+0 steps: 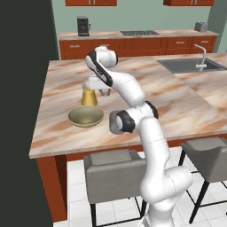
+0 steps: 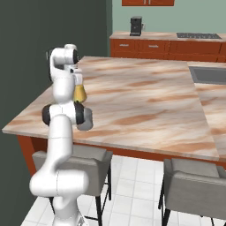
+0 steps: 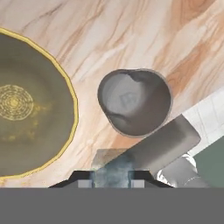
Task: There are two ice cubes in the ice bowl. Place both ice cubes in the glass cup.
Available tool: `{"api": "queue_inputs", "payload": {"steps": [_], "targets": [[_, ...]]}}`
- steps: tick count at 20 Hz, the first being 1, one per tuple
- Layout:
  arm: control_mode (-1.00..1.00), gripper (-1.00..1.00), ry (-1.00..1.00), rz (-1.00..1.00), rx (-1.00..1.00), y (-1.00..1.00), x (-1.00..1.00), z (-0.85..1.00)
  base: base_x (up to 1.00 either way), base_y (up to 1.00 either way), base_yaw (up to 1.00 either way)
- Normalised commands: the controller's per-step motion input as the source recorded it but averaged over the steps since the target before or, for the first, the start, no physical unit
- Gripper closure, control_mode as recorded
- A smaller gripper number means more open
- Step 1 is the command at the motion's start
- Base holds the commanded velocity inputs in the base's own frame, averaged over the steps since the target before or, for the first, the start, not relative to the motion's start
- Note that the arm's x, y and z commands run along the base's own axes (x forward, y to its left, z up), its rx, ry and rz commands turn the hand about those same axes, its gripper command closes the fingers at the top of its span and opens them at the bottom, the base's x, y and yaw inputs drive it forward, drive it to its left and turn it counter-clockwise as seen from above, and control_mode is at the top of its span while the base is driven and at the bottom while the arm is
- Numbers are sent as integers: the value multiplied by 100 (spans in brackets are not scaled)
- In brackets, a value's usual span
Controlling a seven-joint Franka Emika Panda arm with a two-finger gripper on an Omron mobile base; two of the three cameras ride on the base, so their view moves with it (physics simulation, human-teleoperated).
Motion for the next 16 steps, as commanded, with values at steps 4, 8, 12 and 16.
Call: {"api": "queue_inputs", "payload": {"steps": [4,8,12,16], "targets": [[-100,100,-5,-10,20,-100,-100,0,0,0,0],[-100,100,-12,-8,21,-94,-100,9,0,0,0],[-100,100,-26,-4,12,-62,-100,4,0,0,0],[-100,100,-31,4,3,6,-69,-16,0,0,0]]}}
